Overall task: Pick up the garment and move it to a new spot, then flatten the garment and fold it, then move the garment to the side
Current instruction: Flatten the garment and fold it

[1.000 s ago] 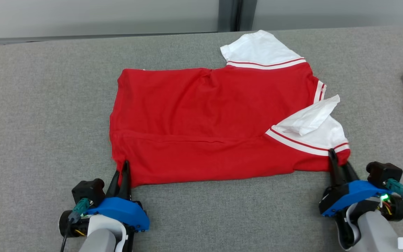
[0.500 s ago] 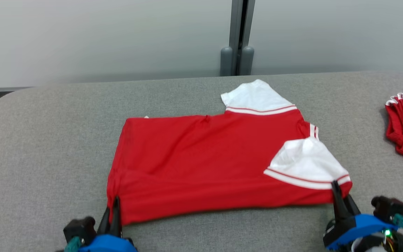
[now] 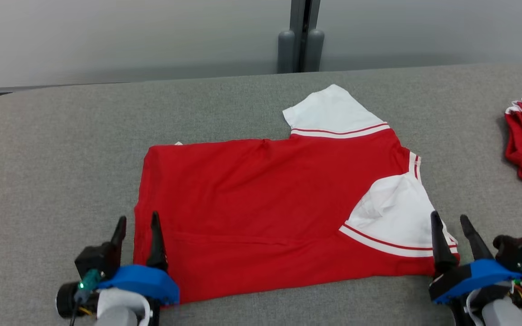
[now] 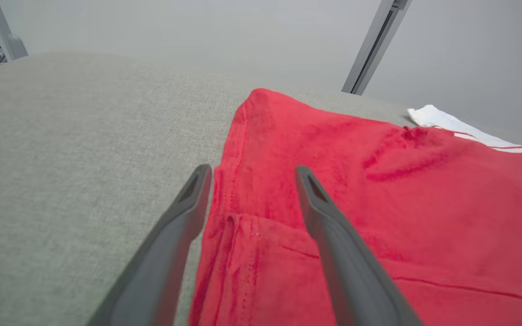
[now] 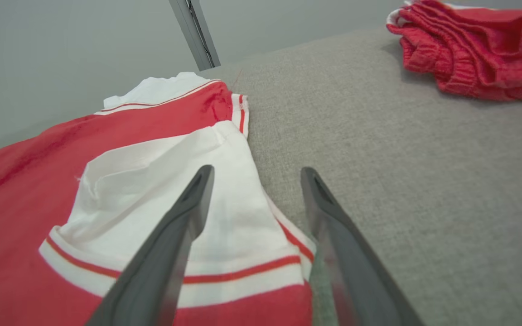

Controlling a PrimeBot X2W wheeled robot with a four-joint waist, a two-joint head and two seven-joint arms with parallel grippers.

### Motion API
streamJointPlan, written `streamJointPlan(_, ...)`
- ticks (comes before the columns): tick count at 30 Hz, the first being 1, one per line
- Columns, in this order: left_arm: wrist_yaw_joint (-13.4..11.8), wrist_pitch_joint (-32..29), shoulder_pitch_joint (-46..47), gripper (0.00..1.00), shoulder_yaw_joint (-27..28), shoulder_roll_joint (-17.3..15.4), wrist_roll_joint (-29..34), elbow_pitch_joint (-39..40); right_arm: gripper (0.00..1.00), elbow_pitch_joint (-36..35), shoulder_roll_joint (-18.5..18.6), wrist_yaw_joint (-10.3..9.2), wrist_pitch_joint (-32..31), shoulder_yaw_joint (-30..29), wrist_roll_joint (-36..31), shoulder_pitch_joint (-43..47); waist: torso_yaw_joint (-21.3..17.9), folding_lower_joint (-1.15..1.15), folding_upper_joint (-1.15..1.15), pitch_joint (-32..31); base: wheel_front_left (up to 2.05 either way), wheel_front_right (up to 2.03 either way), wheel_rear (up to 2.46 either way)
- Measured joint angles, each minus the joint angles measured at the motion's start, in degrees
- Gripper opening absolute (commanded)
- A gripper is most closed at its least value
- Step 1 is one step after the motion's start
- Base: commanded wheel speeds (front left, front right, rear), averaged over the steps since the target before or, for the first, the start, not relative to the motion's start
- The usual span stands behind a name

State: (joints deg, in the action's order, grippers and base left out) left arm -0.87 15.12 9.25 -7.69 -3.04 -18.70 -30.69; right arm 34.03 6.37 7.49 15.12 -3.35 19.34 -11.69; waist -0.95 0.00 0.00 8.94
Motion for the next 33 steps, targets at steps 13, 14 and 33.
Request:
streamJointPlan(13,1.44,-4.78,25.12,1.0,0.74,-4.59,1.07,-13.82,1.0,-0.73,2.83,0.0,0.0,7.65,-1.54,-14.8,-1.27,0.02,0.0,11.96,0.0,0.0,0.0)
streamJointPlan(14,1.92,-5.21,25.94,1.0,0.3,-4.72,1.1,-15.14,1.0,-0.73,3.11,0.0,0.0,8.51,-1.53,-15.47,-1.3,0.02,0.0,12.4,0.0,0.0,0.0)
streamJointPlan(33,4.64,-1.65,35.89,0.0,-4.95,-2.68,3.1,-25.43,1.0,4.7,13.6,-0.01,-17.2,18.96,1.38,-38.62,2.63,0.01,0.0,16.3,0.0,0.0,0.0)
